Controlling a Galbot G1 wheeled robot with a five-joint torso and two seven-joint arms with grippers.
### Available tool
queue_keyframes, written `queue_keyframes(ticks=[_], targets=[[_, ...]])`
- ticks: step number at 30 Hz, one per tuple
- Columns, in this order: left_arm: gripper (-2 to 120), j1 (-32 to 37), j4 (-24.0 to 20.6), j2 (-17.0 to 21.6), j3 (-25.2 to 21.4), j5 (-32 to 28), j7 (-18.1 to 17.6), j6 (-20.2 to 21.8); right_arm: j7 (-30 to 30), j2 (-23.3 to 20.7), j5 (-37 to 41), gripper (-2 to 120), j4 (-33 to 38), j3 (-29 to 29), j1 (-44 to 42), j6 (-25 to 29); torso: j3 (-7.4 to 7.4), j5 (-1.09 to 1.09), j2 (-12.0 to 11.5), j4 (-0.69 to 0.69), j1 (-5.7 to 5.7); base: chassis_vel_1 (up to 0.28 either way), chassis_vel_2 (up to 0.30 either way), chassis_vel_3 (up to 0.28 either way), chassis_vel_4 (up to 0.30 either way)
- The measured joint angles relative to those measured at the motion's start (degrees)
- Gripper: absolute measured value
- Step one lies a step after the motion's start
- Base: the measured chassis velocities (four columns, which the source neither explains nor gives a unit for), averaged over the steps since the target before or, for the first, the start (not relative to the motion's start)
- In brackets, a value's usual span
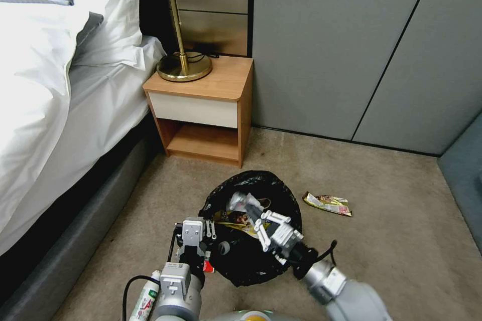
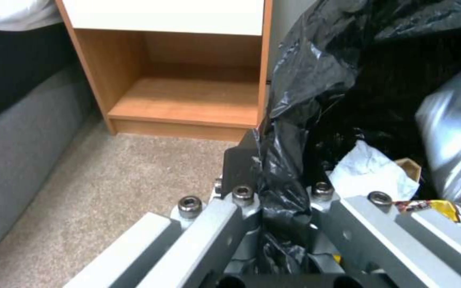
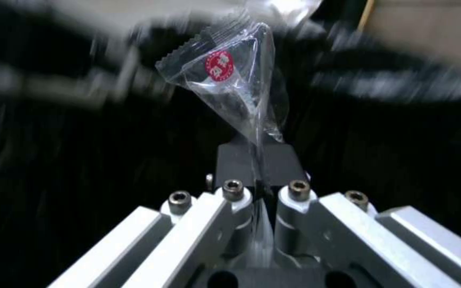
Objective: Pick up the trash bin, then pick up the garbage from the floor and place it into the trash bin.
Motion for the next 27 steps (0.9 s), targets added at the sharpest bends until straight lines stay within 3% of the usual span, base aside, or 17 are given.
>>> queue_keyframes(ticks=[11, 27], targets=[[0, -0.5, 0.4, -0.46, 0.18, 0.13, 0.14, -0.04, 0.14, 0.83, -2.48, 1, -6.12, -0.15, 1.06, 1.03, 0.0, 0.0, 0.0, 0.0, 0.0, 0.0, 0.0, 0.0, 0.0], [0, -1.03, -0.08, -0.46, -0.82, -0.61, 0.02, 0.04, -0.3, 0.69, -2.84, 56, -6.08, 0.42, 0.04, 1.62, 0.0, 0.01, 0.0, 0.0, 0.01, 0.0, 0.0, 0.0, 0.0]])
